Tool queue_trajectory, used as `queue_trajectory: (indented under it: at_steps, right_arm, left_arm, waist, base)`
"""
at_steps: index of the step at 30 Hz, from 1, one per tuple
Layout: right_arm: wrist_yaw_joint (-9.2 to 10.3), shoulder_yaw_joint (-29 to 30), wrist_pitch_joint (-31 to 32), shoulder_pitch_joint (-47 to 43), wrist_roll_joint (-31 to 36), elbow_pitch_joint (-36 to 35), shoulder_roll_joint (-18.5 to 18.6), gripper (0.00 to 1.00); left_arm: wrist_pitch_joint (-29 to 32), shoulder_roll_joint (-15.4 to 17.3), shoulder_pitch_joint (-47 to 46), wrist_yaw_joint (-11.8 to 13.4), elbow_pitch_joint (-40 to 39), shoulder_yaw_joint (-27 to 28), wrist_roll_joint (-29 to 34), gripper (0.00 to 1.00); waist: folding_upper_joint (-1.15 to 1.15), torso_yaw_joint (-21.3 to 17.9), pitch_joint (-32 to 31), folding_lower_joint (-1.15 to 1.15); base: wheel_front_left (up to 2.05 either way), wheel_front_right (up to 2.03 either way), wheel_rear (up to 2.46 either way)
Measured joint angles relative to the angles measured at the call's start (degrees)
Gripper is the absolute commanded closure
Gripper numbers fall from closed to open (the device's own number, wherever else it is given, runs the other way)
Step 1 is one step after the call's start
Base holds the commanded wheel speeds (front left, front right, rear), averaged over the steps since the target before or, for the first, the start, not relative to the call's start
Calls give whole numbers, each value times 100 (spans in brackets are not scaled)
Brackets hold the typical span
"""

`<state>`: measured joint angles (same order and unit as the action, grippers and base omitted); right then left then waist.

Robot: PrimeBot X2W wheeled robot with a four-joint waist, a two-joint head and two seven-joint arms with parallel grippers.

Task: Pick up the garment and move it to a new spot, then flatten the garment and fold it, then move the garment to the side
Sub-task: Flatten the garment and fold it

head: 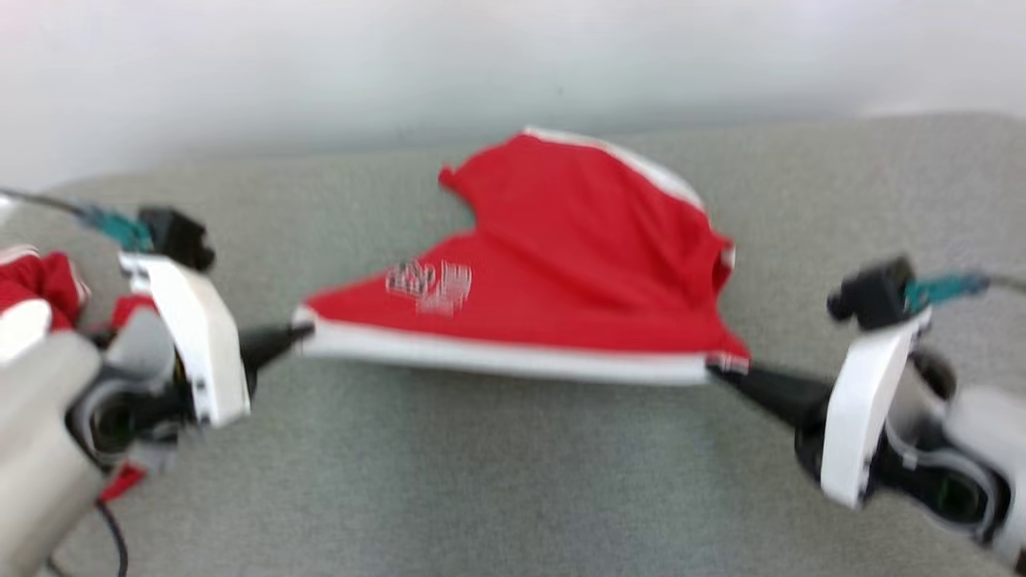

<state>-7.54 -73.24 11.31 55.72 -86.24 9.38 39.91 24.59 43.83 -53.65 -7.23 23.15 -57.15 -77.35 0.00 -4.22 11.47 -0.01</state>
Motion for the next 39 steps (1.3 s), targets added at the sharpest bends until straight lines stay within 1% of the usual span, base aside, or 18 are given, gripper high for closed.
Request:
queue_trajectory:
  at_steps: [5,9,13,15,17,19,24,29,34,39]
  right_arm:
    - [0,-12,151,-848,-66,-466,254,100]
    - [0,-25,374,-1549,-220,-878,522,100]
    - [0,-25,534,-2028,-363,-1198,759,100]
    - [0,-25,577,-2182,-400,-1310,862,100]
    - [0,-14,520,-2263,-471,-1414,896,100]
    - [0,34,435,-2284,-514,-1478,883,100]
    - [0,216,242,-2277,-644,-1417,797,100]
    - [0,556,56,-2146,-958,-1308,654,100]
    - [0,928,-23,-1936,-1396,-1191,503,100]
    - [0,1129,-12,-1683,-1463,-910,286,100]
  left_arm:
    - [328,390,742,166,-839,-213,-354,100]
    - [511,817,1271,424,-1695,-346,-628,100]
    - [538,1312,1737,720,-2522,-408,-856,100]
    - [503,1501,1861,859,-2841,-397,-944,100]
    - [442,1634,1909,972,-3034,-345,-992,100]
    - [326,1699,1906,1049,-3119,-243,-1000,100]
    - [270,1660,1697,1106,-3101,-69,-989,100]
    - [347,1411,1178,1009,-2759,155,-982,100]
    - [478,989,419,865,-2173,356,-834,100]
    - [537,494,-339,732,-1423,487,-577,100]
  waist:
    - [0,10,-471,-1]
    - [0,4,-778,-1]
    - [0,-53,-953,-1]
    - [0,-95,-981,-1]
    - [0,-127,-977,-1]
    - [0,-156,-951,-1]
    - [0,-222,-806,0]
    - [1,-285,-531,0]
    - [1,-360,-173,2]
    - [0,-490,221,2]
  base:
    - [0,0,0]
    - [0,0,0]
    - [0,0,0]
    - [0,0,0]
    - [0,0,0]
    - [0,0,0]
    - [0,0,0]
    - [0,0,0]
    - [0,0,0]
    - [0,0,0]
